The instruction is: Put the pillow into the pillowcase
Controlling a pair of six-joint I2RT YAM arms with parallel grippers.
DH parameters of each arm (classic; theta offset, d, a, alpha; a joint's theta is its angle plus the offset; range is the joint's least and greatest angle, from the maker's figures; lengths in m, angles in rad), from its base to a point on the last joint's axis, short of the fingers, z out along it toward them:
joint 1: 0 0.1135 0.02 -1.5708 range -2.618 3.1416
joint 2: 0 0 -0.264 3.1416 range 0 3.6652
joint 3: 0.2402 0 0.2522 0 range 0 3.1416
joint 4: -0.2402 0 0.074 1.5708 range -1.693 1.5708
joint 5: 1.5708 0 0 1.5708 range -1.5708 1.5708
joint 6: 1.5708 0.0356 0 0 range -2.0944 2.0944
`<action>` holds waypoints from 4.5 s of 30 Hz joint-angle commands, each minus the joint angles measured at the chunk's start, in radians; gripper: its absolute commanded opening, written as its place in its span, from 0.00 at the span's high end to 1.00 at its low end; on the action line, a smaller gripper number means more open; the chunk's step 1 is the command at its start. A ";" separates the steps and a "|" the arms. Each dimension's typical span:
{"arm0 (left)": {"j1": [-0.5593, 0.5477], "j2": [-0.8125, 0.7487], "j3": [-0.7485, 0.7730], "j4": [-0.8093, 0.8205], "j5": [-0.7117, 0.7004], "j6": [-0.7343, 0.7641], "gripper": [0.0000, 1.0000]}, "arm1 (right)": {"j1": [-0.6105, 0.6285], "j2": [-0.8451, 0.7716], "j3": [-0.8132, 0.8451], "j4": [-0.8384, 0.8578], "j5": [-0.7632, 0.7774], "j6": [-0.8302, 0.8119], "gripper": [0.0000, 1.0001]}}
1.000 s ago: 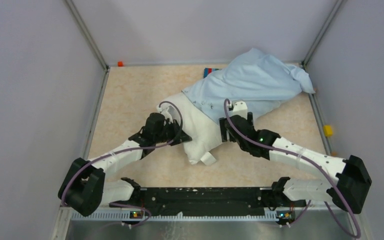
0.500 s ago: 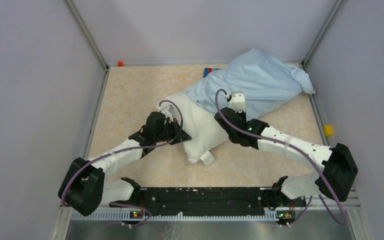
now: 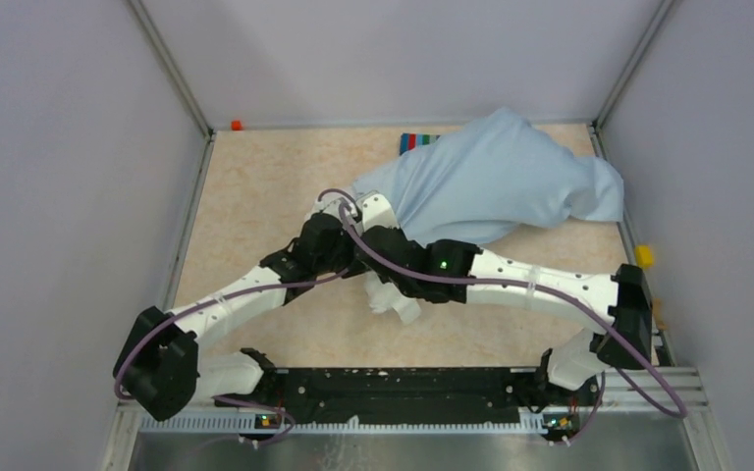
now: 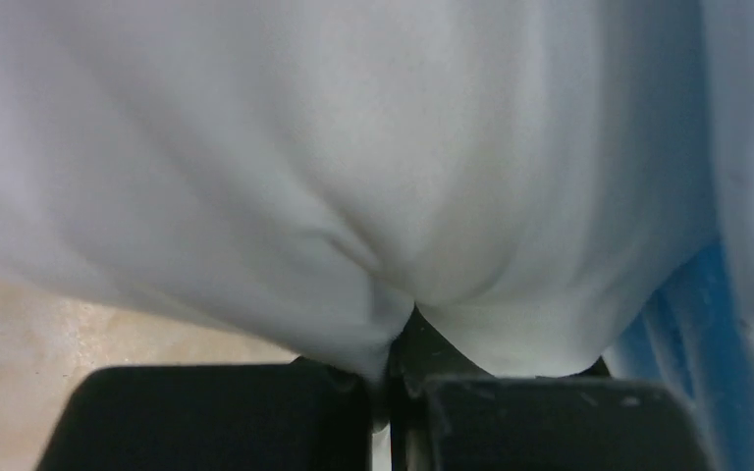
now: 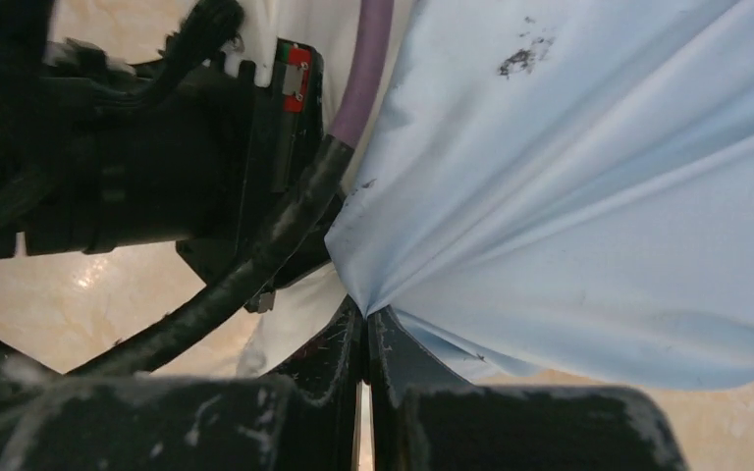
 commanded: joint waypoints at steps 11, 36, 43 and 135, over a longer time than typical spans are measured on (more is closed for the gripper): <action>-0.180 -0.081 0.237 -0.037 -0.048 -0.028 0.94 | -0.099 0.059 0.656 -0.043 -0.260 -0.138 1.00; -0.176 -0.195 0.477 -0.527 -0.390 0.401 0.01 | -0.491 0.594 0.752 0.172 -0.901 0.140 1.00; -0.175 -0.005 0.526 -0.468 -0.387 0.473 0.07 | -0.491 0.552 0.761 0.137 -0.862 0.126 1.00; 0.528 0.484 0.563 -0.067 0.371 0.168 0.88 | -0.123 0.226 0.452 0.090 -0.246 -0.152 0.90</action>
